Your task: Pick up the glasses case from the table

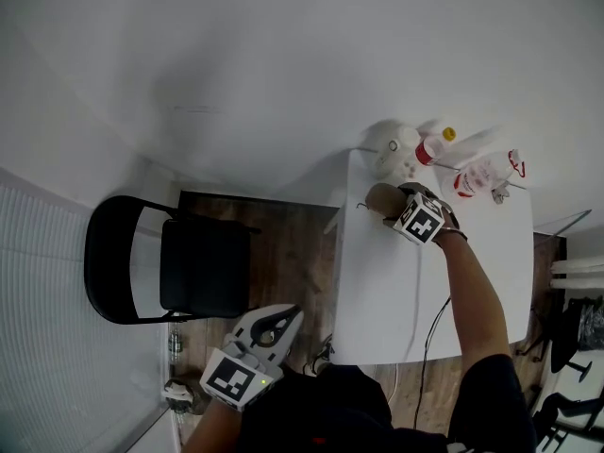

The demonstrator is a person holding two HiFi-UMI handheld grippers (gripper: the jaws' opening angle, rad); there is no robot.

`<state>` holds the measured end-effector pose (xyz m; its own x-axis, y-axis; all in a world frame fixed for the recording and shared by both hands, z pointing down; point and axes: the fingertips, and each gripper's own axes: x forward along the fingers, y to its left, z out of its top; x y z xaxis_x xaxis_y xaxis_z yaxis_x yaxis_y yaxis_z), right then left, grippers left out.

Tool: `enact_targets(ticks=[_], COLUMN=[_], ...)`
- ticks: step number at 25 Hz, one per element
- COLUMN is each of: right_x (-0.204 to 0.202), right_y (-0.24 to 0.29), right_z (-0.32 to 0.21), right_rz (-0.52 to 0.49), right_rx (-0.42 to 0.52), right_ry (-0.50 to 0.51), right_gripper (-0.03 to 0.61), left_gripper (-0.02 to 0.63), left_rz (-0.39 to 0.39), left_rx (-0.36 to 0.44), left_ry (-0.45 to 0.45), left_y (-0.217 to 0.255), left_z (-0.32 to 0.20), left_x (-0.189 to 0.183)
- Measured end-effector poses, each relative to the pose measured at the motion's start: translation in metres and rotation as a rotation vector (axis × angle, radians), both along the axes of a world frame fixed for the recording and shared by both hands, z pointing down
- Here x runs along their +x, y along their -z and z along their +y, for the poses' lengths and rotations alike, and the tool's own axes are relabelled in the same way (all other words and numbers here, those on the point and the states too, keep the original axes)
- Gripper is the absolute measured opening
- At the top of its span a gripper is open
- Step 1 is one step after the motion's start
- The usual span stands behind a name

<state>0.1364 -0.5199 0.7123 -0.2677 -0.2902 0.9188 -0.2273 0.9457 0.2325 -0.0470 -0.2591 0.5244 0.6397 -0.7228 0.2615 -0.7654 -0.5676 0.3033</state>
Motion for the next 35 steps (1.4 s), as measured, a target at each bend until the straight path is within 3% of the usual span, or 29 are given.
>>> enact_targets(ticks=[5,18,24,27,35], right_x=[0.010,0.064,0.101,0.118,0.146], right_y=[0.080,0.266,0.340,0.367,0.376], right_z=[0.039,0.211,0.264,0.283,0.304], right_rz=[-0.384,-0.878,-0.991,-0.997,-0.992], right_rx=[0.174,0.384,0.550,0.649,0.722], right_ry=[-0.290,-0.570,-0.625,-0.640,-0.700], right_gripper=[0.390,0.388,0.388,0.388,0.388], left_gripper=[0.021,0.021,0.021,0.021,0.021], left_rz=[-0.023,-0.042,-0.029,-0.033,-0.022], left_rx=[0.048,0.245,0.297,0.313,0.335], left_ry=[-0.064,-0.254,-0.287,-0.290,-0.302], left_y=[0.026,0.106,0.140,0.147,0.160], left_z=[0.001,0.015,0.017,0.016,0.014], left_x=[0.022,0.111,0.132,0.133,0.141])
